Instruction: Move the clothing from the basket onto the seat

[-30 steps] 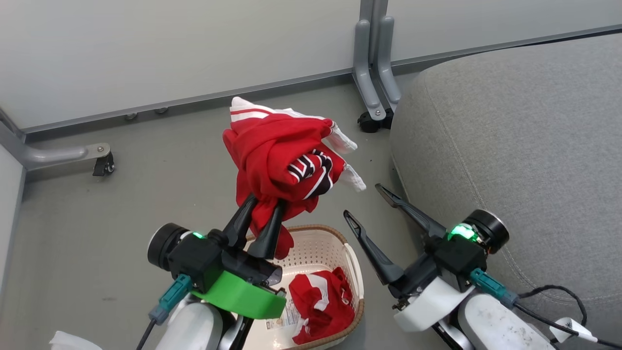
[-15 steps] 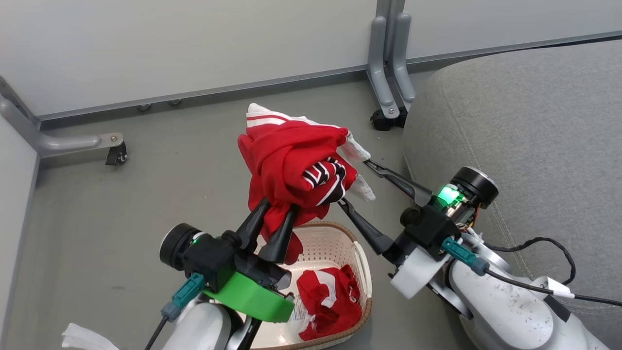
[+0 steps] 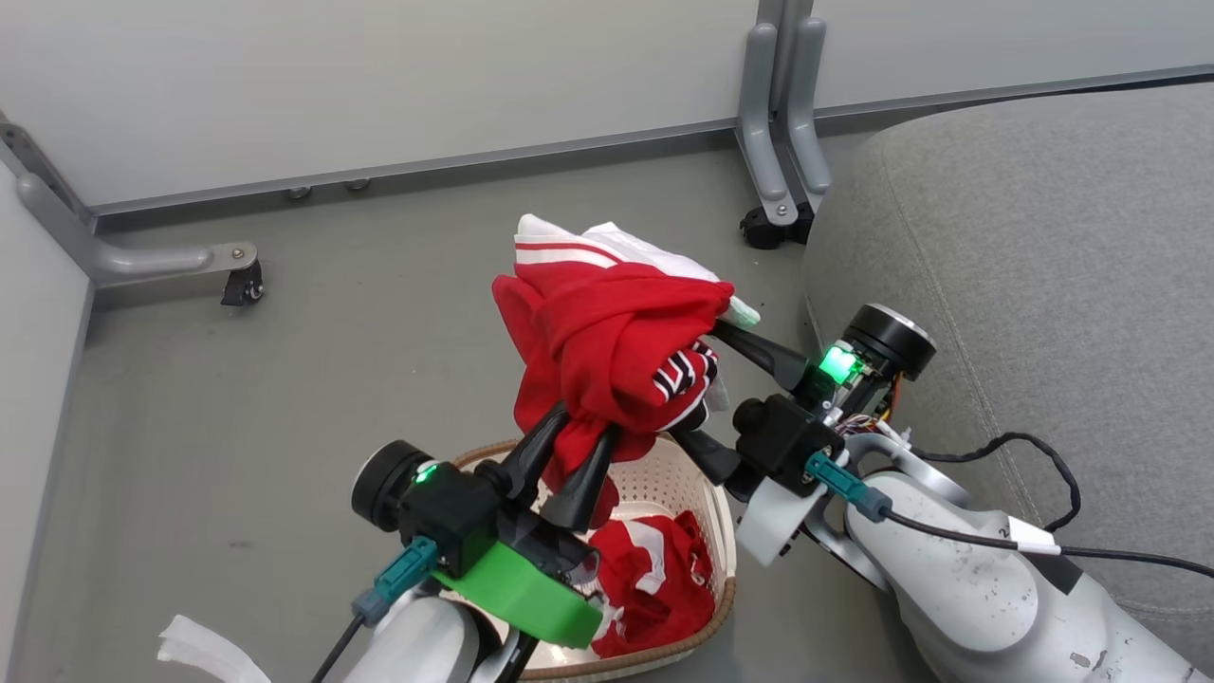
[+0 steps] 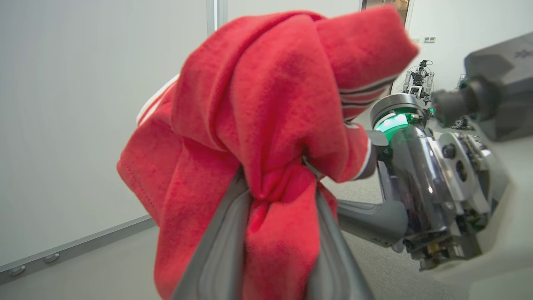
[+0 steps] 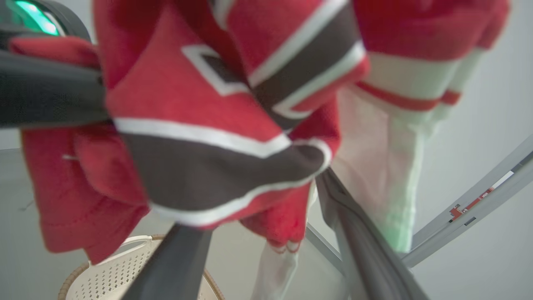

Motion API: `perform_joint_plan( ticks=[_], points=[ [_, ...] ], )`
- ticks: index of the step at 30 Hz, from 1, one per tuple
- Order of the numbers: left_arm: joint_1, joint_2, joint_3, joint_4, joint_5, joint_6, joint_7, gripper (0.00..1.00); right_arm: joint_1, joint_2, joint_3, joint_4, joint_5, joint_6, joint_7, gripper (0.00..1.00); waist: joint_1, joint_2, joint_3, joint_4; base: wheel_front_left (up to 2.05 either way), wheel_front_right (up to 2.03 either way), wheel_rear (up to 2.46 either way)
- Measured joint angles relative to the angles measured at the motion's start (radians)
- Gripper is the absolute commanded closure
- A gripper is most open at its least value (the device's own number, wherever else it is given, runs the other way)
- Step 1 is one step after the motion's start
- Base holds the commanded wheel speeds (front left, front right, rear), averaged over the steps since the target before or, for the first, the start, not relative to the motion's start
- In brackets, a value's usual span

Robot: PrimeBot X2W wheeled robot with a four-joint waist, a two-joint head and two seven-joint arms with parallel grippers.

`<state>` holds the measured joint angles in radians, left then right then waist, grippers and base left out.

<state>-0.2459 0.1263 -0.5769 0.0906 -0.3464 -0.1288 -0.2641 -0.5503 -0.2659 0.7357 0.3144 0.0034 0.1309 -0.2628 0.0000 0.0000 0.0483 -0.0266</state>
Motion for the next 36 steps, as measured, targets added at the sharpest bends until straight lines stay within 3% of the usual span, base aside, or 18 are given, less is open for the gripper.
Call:
perform_joint_plan(
  ticks=[13,14,15,16,36],
  points=[
    [-0.015,0.016,-0.028,0.027,-0.023,0.000,0.000,1.00,-0.021,0.026,0.023,0.045,-0.025,0.000,0.000,0.00,0.0000,0.0000,0.001,0.003,0.00,0.00,0.00],
    [-0.016,0.016,-0.030,0.029,-0.024,0.000,0.000,1.00,-0.023,0.029,0.027,0.054,-0.021,0.000,0.000,0.07,0.0000,0.0000,0.000,0.004,0.00,0.00,0.00],
    [-0.017,0.017,-0.034,0.031,-0.026,0.000,0.000,1.00,-0.024,0.031,0.034,0.064,-0.013,0.000,0.000,0.60,0.0000,0.0000,-0.001,0.005,0.00,0.00,0.00],
    [-0.017,0.017,-0.036,0.033,-0.027,0.000,0.000,1.00,-0.024,0.030,0.043,0.065,-0.012,0.000,0.000,1.00,0.0000,0.0000,-0.002,0.006,0.00,0.00,0.00],
    [-0.016,0.021,-0.032,0.032,-0.034,0.000,-0.001,1.00,-0.008,0.016,0.046,0.027,0.039,0.000,0.001,1.00,0.0000,0.0000,-0.019,0.013,0.00,0.00,0.00]
  ],
)
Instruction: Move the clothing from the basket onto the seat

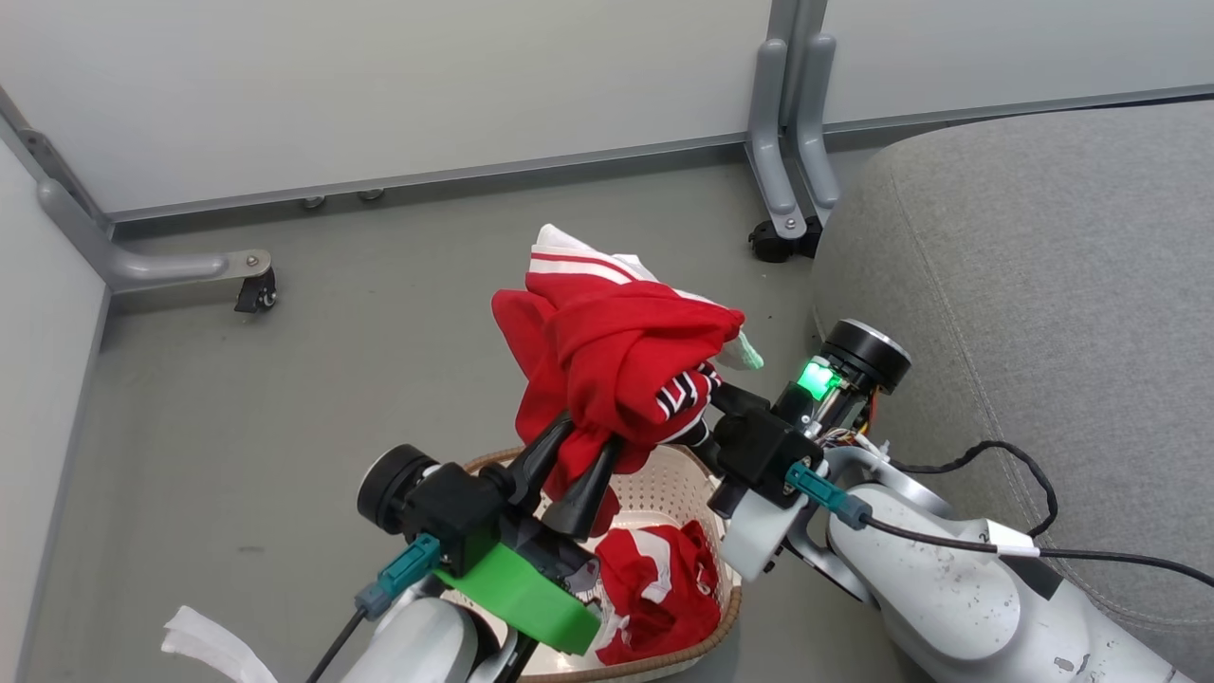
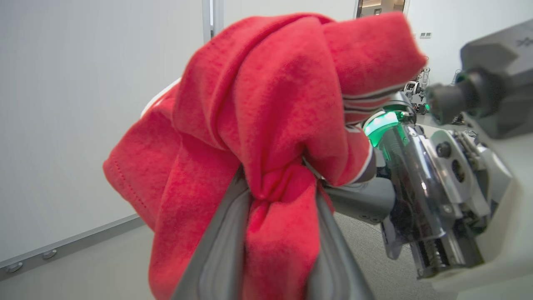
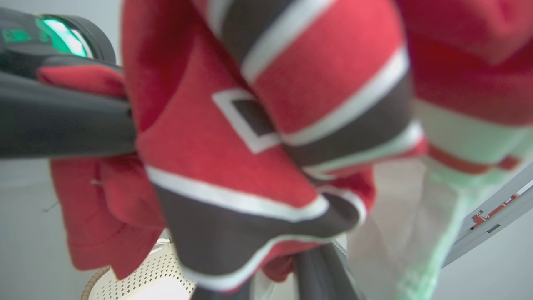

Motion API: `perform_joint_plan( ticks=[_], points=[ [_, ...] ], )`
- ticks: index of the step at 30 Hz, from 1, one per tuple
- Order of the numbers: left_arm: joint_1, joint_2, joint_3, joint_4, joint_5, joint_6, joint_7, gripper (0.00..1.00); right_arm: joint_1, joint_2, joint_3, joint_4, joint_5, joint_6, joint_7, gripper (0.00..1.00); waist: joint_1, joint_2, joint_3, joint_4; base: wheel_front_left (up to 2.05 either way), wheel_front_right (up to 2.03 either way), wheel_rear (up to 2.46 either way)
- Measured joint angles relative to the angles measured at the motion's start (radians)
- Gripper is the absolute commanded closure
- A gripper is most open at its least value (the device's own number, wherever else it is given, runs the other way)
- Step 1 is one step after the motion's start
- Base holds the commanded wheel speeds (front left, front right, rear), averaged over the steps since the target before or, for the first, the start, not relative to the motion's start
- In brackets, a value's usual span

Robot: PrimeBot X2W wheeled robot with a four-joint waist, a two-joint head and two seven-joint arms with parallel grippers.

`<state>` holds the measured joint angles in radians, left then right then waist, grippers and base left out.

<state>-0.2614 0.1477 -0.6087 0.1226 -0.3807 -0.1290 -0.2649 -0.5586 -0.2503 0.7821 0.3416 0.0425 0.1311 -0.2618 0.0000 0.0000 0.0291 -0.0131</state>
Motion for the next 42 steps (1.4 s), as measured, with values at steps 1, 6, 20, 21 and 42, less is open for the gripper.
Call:
perform_joint_plan(
  ticks=[1,6,20,21,42],
  points=[
    [0.000,0.000,0.001,0.000,0.000,0.000,0.000,1.00,0.000,0.000,0.000,0.000,0.001,0.000,0.000,1.00,0.0000,0.0000,0.000,-0.001,0.00,0.00,0.00],
    [0.000,0.000,0.005,0.002,0.000,0.000,0.000,1.00,0.000,-0.001,-0.001,0.001,0.009,0.000,0.000,1.00,0.0000,0.0000,0.004,-0.003,0.00,0.00,0.00],
    [0.000,-0.023,0.063,0.000,0.014,-0.002,0.000,0.00,0.033,0.011,-0.091,-0.053,0.045,0.001,-0.001,1.00,0.0000,0.0000,0.010,0.006,0.00,0.00,0.00],
    [0.001,-0.023,0.065,-0.003,0.016,-0.002,0.000,0.00,0.042,0.013,-0.108,-0.061,0.047,0.001,-0.001,1.00,0.0000,0.0000,0.010,0.007,0.00,0.00,0.00],
    [0.112,0.006,0.197,0.037,0.069,-0.002,0.001,0.00,0.171,0.040,-0.330,-0.133,0.070,0.001,-0.001,1.00,0.0000,0.0000,-0.007,0.016,0.00,0.00,0.00]
  ],
)
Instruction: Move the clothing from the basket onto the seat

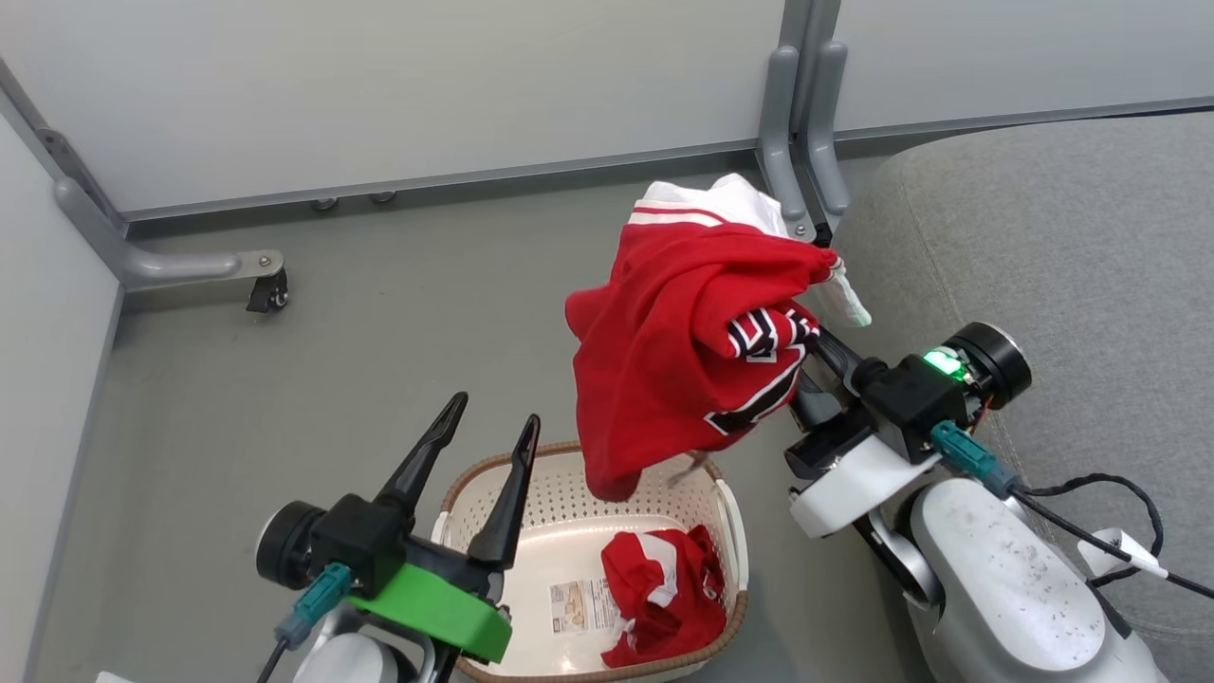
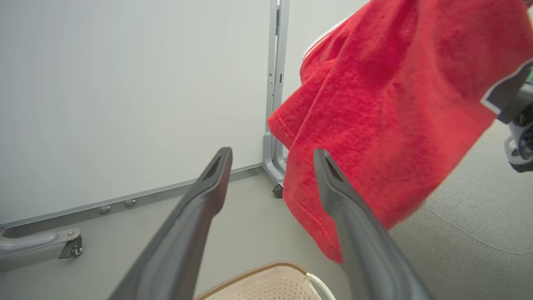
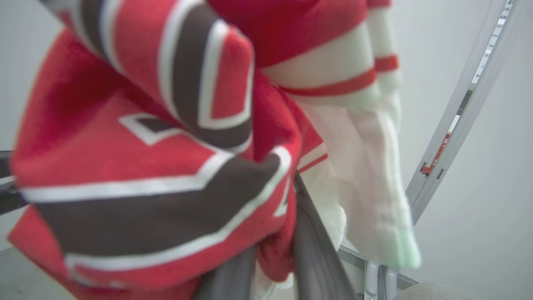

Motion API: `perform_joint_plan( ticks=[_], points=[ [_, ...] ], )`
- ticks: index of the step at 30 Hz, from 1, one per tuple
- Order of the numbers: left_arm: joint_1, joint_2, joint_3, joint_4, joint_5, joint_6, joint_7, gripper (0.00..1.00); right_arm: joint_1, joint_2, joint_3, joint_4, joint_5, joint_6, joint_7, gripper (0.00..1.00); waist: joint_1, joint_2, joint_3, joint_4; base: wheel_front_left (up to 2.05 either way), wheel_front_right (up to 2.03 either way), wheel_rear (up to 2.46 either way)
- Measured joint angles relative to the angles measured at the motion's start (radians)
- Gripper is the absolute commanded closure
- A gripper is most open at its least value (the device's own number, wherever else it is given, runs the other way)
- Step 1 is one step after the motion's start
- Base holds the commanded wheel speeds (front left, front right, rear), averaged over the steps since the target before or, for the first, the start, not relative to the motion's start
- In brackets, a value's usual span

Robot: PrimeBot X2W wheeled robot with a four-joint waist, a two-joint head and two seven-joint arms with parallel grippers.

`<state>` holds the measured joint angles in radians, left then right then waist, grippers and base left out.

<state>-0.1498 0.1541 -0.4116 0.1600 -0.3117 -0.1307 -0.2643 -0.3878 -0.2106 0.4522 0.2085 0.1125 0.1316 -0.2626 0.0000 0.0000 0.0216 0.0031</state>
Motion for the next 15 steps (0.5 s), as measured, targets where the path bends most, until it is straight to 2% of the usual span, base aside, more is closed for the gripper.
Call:
perform_joint_plan(
  ticks=[15],
  points=[
    [0.121,-0.021,0.173,0.041,0.007,0.000,0.000,0.00,0.107,0.048,-0.142,-0.058,0.008,0.000,0.000,1.00,0.0000,0.0000,-0.019,0.020,0.00,0.00,0.00]
  ],
)
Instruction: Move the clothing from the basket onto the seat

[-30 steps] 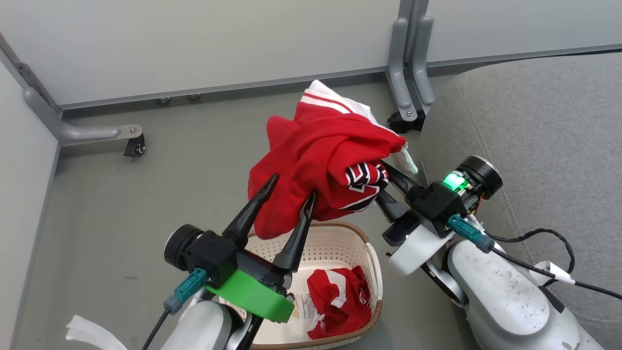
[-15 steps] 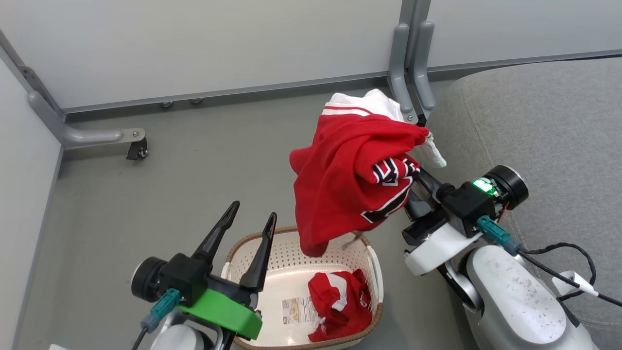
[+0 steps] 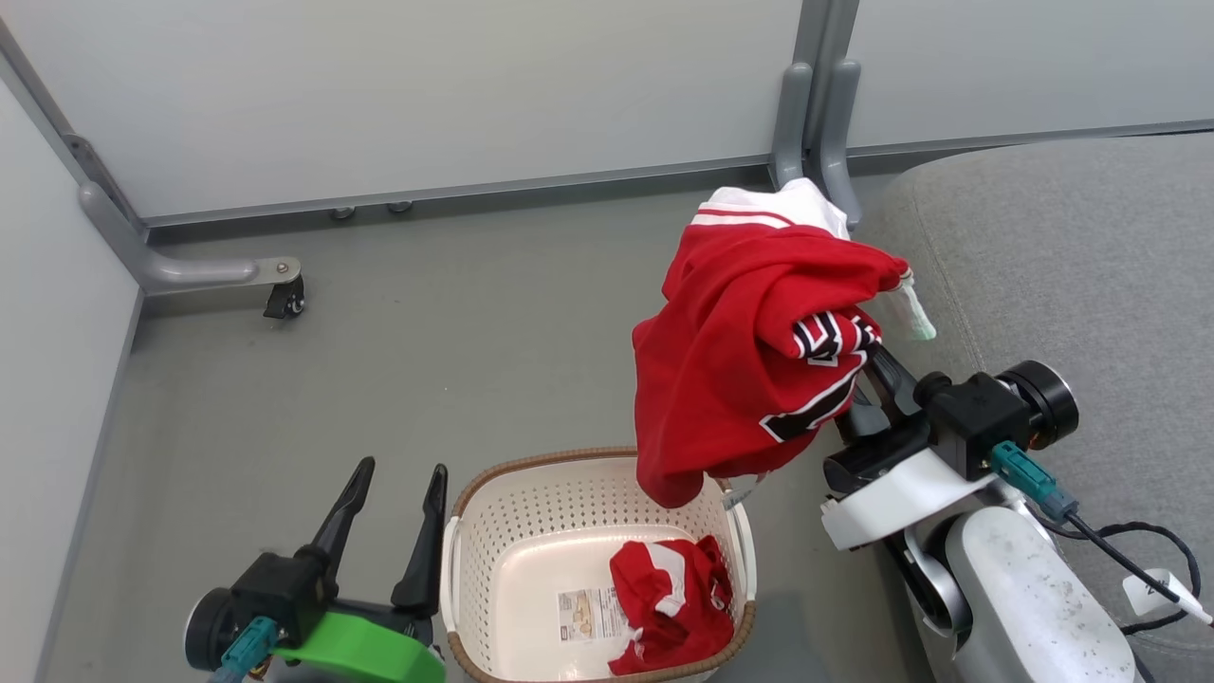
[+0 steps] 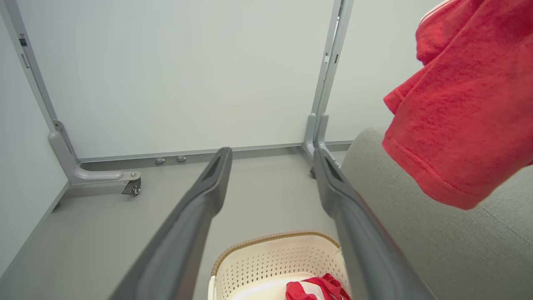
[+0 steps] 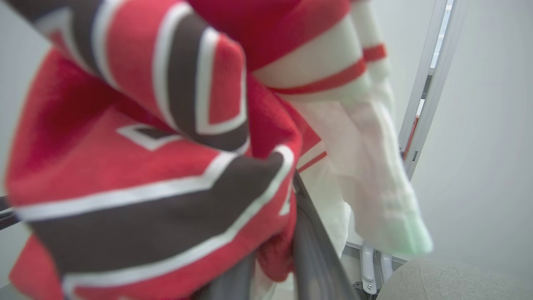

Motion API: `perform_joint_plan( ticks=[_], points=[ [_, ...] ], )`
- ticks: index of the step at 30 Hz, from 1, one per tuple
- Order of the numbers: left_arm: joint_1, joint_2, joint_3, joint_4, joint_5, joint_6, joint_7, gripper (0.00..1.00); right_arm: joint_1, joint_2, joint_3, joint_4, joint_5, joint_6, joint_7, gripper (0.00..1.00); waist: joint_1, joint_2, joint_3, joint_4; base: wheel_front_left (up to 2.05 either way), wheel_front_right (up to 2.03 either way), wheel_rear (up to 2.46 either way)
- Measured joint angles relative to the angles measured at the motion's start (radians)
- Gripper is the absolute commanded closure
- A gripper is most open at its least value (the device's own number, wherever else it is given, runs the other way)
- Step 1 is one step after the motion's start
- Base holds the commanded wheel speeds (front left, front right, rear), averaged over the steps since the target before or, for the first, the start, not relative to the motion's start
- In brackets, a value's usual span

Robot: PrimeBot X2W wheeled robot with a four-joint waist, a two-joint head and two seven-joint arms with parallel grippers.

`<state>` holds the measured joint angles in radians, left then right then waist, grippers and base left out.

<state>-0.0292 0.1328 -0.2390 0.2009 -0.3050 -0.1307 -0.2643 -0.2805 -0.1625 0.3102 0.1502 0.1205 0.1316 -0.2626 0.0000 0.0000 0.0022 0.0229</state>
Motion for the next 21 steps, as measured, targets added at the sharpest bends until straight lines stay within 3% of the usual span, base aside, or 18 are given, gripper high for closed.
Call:
perform_joint_plan(
  ticks=[12,21],
  points=[
    [0.085,-0.053,0.192,0.028,0.036,0.000,0.000,0.00,0.066,0.023,-0.061,-0.018,0.007,0.000,0.000,1.00,0.0000,0.0000,-0.014,0.010,0.00,0.00,0.00],
    [0.130,-0.071,0.207,0.048,0.059,0.000,0.000,0.00,0.086,0.033,-0.076,-0.021,0.007,0.000,0.000,1.00,0.0000,0.0000,-0.022,0.001,0.00,0.00,0.00]
  ],
)
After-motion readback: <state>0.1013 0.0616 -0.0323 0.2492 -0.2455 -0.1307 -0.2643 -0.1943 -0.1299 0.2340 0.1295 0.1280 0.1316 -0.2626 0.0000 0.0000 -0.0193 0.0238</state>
